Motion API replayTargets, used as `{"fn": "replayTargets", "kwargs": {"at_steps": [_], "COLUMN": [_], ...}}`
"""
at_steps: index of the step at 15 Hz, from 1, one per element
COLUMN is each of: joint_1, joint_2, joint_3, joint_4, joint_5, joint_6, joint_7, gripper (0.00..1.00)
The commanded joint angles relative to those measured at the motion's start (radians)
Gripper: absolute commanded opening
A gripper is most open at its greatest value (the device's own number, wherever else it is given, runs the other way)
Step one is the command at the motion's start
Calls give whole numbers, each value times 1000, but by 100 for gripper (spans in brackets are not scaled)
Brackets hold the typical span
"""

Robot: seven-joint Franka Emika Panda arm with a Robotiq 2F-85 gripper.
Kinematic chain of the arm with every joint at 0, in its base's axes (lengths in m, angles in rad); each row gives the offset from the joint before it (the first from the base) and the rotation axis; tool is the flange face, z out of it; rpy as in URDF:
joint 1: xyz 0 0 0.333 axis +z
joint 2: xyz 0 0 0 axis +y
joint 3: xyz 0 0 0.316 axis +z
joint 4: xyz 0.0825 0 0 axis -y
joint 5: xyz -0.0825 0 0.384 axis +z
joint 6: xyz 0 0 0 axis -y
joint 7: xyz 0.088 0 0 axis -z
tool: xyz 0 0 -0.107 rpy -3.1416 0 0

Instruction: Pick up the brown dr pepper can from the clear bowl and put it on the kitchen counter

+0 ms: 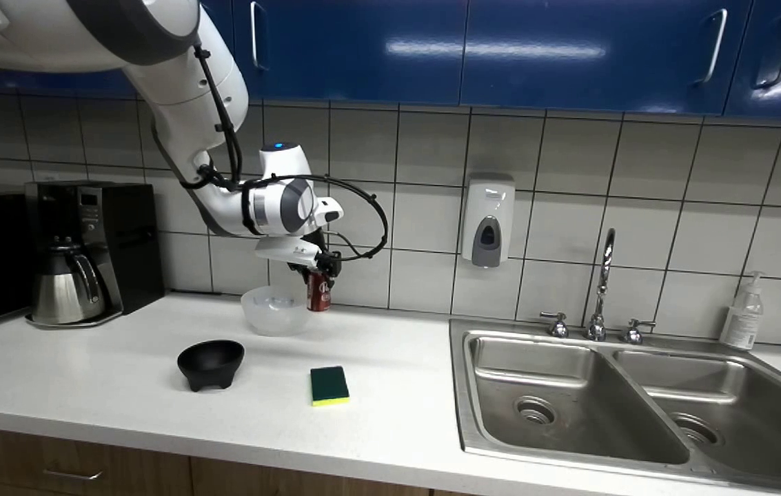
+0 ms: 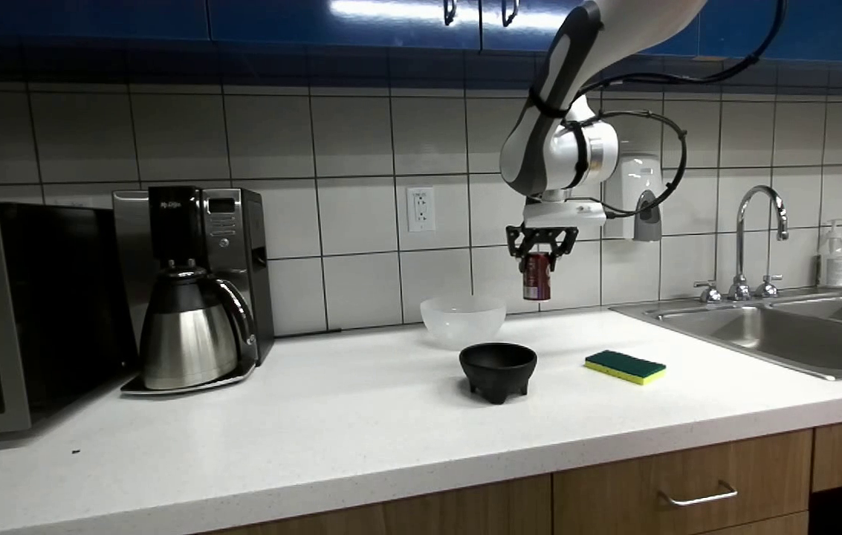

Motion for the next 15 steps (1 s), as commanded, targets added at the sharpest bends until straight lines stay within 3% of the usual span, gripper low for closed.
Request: {"fn": "replayTargets", "kwargs": {"at_steps": [1, 15], "joint_1": [-23, -6], "joint_2": [-98, -60], "joint_3": [7, -55], "joint_4": [-152, -292], "joint_5": [-2, -14], "joint_6": [47, 213], "joint_7": [-39, -21], "gripper": [38, 38]}}
